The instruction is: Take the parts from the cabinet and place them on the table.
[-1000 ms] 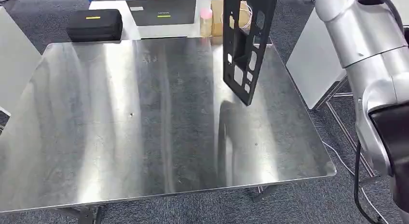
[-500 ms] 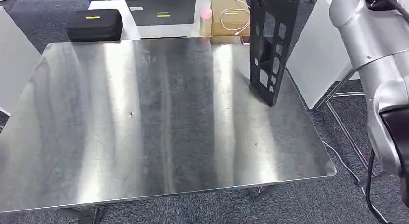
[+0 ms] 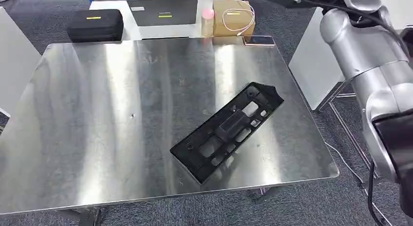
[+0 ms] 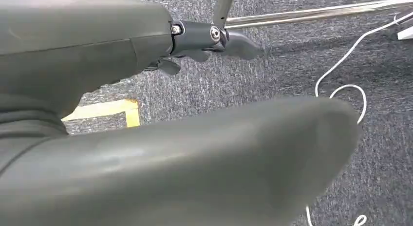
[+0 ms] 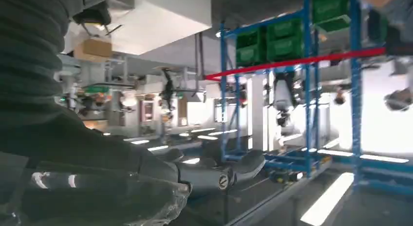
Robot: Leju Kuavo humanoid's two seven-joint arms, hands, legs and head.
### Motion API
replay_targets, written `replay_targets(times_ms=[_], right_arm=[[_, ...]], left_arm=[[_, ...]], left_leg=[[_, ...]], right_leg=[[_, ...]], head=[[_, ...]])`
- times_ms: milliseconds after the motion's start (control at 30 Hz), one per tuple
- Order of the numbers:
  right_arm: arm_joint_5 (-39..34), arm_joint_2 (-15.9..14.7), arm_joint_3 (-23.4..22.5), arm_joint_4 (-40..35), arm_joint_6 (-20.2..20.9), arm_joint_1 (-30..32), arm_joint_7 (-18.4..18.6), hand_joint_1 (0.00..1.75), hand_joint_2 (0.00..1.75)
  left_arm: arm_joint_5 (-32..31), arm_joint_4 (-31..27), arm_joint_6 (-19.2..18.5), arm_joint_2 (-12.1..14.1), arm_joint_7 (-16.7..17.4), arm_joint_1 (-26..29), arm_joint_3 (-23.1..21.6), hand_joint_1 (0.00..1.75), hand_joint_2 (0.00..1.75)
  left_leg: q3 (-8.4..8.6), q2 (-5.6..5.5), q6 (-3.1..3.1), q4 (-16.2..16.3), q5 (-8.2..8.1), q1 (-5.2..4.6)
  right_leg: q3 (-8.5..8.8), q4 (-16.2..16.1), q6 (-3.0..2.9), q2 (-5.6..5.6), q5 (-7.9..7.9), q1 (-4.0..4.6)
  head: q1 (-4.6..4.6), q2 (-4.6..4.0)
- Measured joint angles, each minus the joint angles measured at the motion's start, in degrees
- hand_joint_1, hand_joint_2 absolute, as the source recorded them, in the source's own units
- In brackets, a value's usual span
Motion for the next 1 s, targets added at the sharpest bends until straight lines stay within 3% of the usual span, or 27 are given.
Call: replay_targets(times_ms=[133, 233, 367, 533, 567, 733, 1000], right_arm=[[0.59, 0.92, 0.13, 0.35, 0.68, 1.88, 0.42, 0.00, 1.75], [2.39, 1.05, 0.20, 0.59, 0.02, 2.28, 4.29, 0.00, 1.75], [3.61, -0.39, 0.20, 0.81, -3.02, 2.18, 9.75, 0.00, 1.75], [4.89, -2.40, -0.28, 0.96, -5.45, 1.69, 11.60, 0.00, 1.75], [5.47, -2.91, -0.28, 0.96, -6.89, 1.64, 12.40, 0.00, 0.00], [8.19, -7.57, -0.48, 0.94, -11.31, 0.46, 13.83, 0.00, 0.00], [10.60, -13.71, -0.66, -0.16, -17.77, 1.26, 11.93, 0.00, 0.00]], left_arm=[[0.02, 0.00, -0.39, 0.00, -0.44, -0.05, 0.13, 0.00, 0.00], [0.20, 0.00, -0.66, 0.00, -0.70, -0.07, 0.15, 0.00, 0.00], [0.26, 0.00, -0.79, -0.04, -0.96, -0.03, 0.17, 0.00, 0.00], [0.22, 0.00, -0.74, -0.04, -0.83, -0.07, 0.20, 0.00, 0.00], [0.22, 0.00, -0.74, -0.04, -0.59, -0.12, 0.20, 0.00, 0.00], [0.55, 0.00, -0.61, -0.11, 1.20, 0.05, 0.35, 0.00, 0.00], [0.88, 0.00, -0.11, -0.44, 1.35, 0.02, 0.42, 0.00, 0.00]], left_leg=[[0.00, 0.00, 0.00, 0.00, 0.00, 0.01], [0.00, -0.01, 0.00, 0.00, 0.01, 0.01], [-0.03, -0.03, 0.00, 0.01, 0.00, 0.00], [-0.03, -0.01, 0.00, 0.02, -0.01, -0.07], [-0.03, -0.03, 0.00, 0.02, 0.00, -0.06], [-0.03, -0.07, 0.00, 0.02, -0.01, -0.05], [-0.03, -0.05, 0.00, 0.06, -0.06, -0.07]], right_leg=[[-0.03, 0.01, 0.00, 0.00, 0.00, 0.00], [-0.04, 0.01, 0.00, -0.01, -0.01, 0.00], [-0.02, 0.01, 0.00, -0.02, -0.01, -0.04], [-0.07, 0.00, 0.01, 0.00, 0.00, -0.03], [-0.08, 0.00, 0.01, -0.02, 0.00, -0.03], [-0.01, 0.00, 0.15, -0.03, -0.07, -0.02], [-0.03, -0.03, 0.18, 0.01, -0.09, -0.03]], head=[[0.00, 0.00], [0.00, 0.00], [0.02, 0.00], [0.00, 0.00], [0.00, 0.00], [0.00, 0.00], [0.02, 0.00]])
